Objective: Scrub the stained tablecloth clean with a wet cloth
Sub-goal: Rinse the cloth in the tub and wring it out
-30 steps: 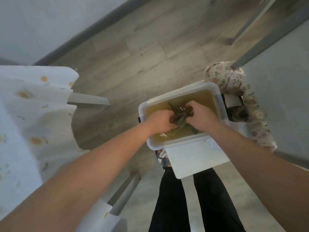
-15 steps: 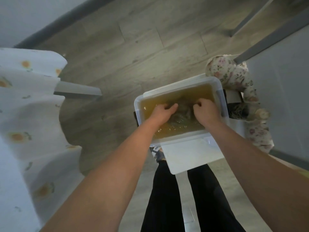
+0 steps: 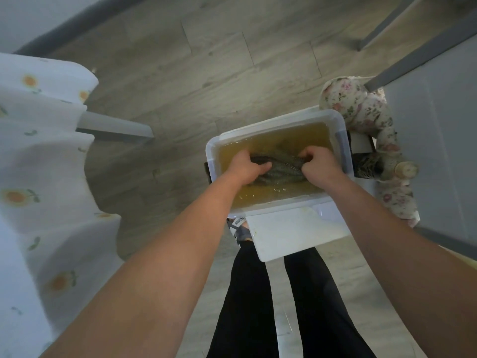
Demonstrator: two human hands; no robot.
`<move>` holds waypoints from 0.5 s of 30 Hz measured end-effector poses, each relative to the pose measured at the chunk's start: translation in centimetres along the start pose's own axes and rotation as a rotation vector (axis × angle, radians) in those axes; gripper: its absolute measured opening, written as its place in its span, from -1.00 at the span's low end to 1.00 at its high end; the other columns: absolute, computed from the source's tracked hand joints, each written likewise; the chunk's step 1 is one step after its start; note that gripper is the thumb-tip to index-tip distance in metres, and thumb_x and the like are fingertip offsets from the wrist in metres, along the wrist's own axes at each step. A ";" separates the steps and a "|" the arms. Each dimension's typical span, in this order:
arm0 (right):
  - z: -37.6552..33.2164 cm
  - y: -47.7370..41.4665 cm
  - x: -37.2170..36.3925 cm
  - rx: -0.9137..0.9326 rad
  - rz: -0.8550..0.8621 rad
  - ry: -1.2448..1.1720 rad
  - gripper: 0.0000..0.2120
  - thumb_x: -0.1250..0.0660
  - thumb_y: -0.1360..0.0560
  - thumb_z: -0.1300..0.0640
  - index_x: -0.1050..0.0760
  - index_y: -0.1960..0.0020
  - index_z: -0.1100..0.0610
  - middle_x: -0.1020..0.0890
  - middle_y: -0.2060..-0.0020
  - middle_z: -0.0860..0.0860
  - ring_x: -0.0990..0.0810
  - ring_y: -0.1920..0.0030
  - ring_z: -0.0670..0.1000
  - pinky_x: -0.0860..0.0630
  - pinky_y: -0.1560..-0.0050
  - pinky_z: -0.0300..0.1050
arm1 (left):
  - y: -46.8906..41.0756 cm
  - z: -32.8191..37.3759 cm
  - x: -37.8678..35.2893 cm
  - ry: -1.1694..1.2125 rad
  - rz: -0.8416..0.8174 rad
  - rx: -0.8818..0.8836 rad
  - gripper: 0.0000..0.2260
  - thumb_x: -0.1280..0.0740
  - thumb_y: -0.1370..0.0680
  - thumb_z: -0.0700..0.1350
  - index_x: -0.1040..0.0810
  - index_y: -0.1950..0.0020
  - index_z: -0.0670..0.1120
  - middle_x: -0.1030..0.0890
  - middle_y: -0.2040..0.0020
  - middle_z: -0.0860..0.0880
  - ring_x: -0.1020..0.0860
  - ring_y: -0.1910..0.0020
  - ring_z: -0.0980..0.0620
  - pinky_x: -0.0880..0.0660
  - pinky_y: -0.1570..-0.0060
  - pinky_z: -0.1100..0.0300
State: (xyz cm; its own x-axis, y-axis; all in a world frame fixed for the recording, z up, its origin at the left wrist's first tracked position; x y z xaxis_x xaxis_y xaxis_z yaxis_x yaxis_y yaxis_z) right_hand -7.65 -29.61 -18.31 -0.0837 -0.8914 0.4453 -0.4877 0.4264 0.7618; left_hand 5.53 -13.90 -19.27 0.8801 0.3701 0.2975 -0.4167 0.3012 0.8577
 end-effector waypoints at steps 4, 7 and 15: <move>-0.5 0.7 -0.3 0.086 -0.100 -0.063 -0.65 -0.47 -0.49 0.00 -0.51 -0.23 0.04 -0.58 -0.06 -0.07 -0.55 -0.09 0.00 -0.48 -0.04 -0.06 | -0.5 -0.9 -0.2 -0.289 0.118 -0.038 -0.79 -0.33 -0.64 -0.16 -0.58 -0.25 -0.16 -0.63 -0.08 -0.10 -0.59 -0.05 -0.10 -0.50 0.02 0.08; -0.4 0.6 -0.9 0.088 -0.137 0.071 -0.73 -0.44 -0.53 0.00 -0.57 -0.17 0.09 -0.61 0.03 -0.03 -0.59 -0.03 0.05 -0.52 -0.01 -0.03 | -0.3 -1.1 -0.2 -0.430 0.170 -0.023 -0.81 -0.21 -0.70 -0.15 -0.57 0.02 -0.14 -0.60 0.13 -0.09 -0.58 0.09 -0.11 -0.44 0.11 0.08; -0.3 0.1 -0.4 -0.009 -0.040 -0.211 -0.71 -0.40 -0.53 -0.16 -0.60 -0.13 0.00 -0.64 0.05 -0.09 -0.59 0.06 -0.05 -0.52 -0.02 -0.07 | 0.2 -0.4 -1.6 0.034 0.002 0.104 -0.57 -0.42 -0.56 0.13 -0.56 -0.26 -0.16 -0.67 -0.05 -0.11 -0.65 -0.04 -0.11 -0.60 -0.13 -0.02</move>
State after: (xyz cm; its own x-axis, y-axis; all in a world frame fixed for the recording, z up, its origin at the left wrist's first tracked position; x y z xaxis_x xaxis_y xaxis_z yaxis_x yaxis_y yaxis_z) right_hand -7.40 -29.16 -18.30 -0.2451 -0.9197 0.3067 -0.4865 0.3903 0.7817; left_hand 3.93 -14.10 -19.75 0.8703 0.4010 0.2861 -0.3908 0.2084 0.8966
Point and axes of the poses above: each hand's wrist, its own y-axis away from the middle knuckle, its own x-axis out of the back of the hand, z = x × y, the point moved 1 cm from there along -y, towards the middle knuckle
